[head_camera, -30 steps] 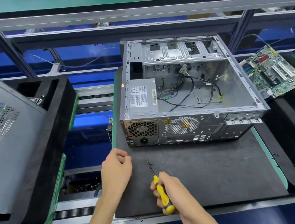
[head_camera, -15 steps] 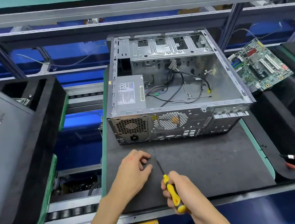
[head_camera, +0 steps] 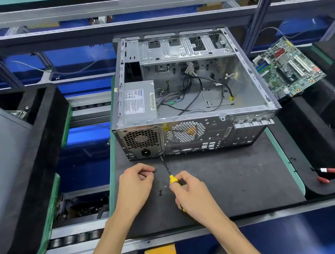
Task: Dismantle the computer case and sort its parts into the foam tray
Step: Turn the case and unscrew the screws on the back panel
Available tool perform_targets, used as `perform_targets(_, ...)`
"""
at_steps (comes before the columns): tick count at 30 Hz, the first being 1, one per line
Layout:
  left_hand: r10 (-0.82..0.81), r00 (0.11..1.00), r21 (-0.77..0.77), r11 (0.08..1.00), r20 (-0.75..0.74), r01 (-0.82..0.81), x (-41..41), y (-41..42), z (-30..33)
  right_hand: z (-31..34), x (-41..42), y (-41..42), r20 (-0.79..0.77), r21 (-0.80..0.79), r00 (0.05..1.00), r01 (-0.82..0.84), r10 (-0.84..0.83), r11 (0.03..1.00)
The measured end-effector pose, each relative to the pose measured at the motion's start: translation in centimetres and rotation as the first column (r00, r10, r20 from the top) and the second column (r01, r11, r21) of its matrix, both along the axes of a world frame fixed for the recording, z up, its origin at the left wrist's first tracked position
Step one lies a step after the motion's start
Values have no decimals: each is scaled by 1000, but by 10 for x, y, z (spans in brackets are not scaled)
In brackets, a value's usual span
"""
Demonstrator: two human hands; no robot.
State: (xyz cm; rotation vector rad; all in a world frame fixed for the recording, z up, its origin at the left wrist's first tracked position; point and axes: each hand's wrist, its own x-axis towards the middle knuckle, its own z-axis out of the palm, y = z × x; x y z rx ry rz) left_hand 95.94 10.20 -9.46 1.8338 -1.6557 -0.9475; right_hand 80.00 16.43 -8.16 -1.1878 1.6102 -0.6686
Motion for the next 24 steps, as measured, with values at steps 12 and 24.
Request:
perform_targets(12, 34, 999, -4, 999, -9, -34, -3, 2, 1, -15, 1, 1, 42, -15, 998, 40, -39, 999)
perform_targets(24, 35, 999, 5, 999, -8, -35, -3, 1, 0, -14, 2, 2, 63, -18, 996, 60, -58, 998)
